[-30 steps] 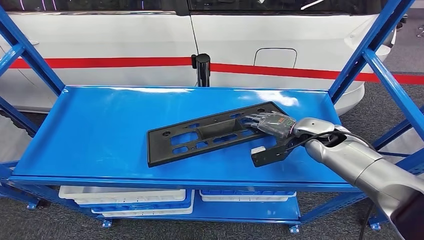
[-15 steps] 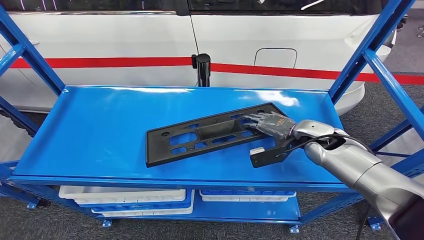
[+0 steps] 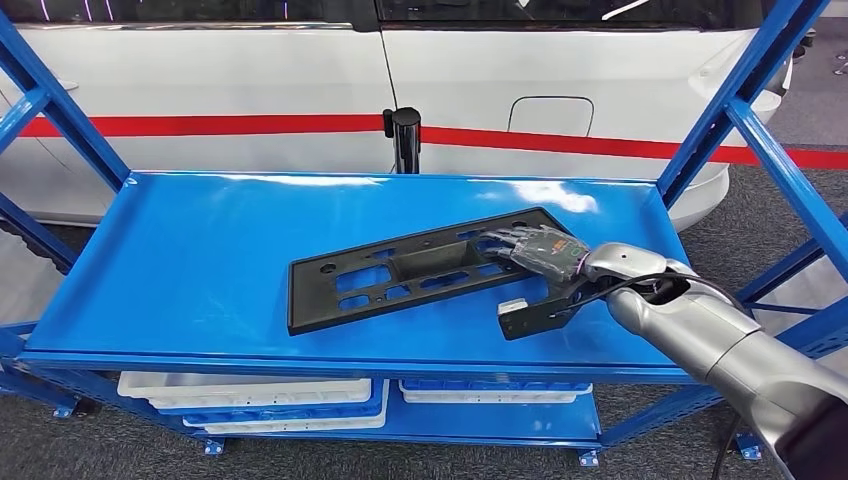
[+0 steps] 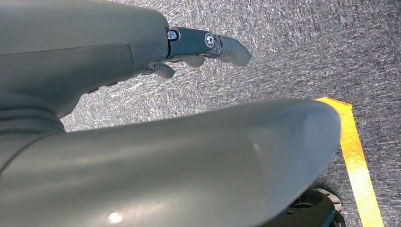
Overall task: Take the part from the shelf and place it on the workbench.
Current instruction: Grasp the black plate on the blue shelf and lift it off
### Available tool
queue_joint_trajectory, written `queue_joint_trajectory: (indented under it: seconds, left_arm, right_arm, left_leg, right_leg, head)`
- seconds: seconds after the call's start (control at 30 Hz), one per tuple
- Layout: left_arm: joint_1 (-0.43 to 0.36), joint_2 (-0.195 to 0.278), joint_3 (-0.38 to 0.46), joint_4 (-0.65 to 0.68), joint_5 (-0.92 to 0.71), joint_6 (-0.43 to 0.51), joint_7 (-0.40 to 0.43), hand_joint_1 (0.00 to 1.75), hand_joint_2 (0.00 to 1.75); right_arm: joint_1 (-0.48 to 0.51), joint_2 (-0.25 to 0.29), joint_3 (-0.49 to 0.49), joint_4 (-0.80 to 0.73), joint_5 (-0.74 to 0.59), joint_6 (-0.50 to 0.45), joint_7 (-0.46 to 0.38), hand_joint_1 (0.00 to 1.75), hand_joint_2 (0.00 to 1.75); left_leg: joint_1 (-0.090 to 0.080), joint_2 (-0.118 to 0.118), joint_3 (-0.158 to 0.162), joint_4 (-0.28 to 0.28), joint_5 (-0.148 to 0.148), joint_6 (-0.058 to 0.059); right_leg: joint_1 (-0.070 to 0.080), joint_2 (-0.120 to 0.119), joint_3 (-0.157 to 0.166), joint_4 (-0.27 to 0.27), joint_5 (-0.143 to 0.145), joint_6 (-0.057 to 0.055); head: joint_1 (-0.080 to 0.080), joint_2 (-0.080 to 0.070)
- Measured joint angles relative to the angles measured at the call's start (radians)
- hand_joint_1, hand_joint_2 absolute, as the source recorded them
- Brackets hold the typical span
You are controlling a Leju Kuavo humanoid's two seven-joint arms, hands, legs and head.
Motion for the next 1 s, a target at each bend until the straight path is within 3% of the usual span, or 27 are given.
queue_joint_trajectory:
  seconds: [0.37,0.57,1.0]
  left_arm:
    - [0.0,0.0,0.0,0.0,-0.005,-0.002,0.0,0.0,0.0]
    - [-0.002,-0.007,0.023,0.0,-0.009,0.002,0.0,0.0,0.0]
    - [-0.001,-0.009,0.027,0.0,-0.015,0.003,0.0,0.0,0.0]
  right_arm:
    - [0.004,0.005,-0.006,-0.002,0.012,-0.009,0.002,0.0,1.75]
    - [0.022,0.065,-0.025,0.013,0.061,-0.072,0.024,0.0,1.75]
    - [0.031,0.094,-0.035,0.037,0.073,-0.106,0.024,0.0,1.75]
  left_leg:
    - [0.0,0.0,0.0,0.0,0.0,0.0]
    - [0.0,0.0,0.0,0.0,0.0,0.0]
    - [0.0,0.0,0.0,0.0,0.0,0.0]
  right_leg:
    - [0.0,0.0,0.0,0.0,0.0,0.0]
    - [0.0,0.0,0.0,0.0,0.0,0.0]
    - [0.0,0.0,0.0,0.0,0.0,0.0]
  head:
    - [0.0,0.0]
    - [0.0,0.0]
    - [0.0,0.0]
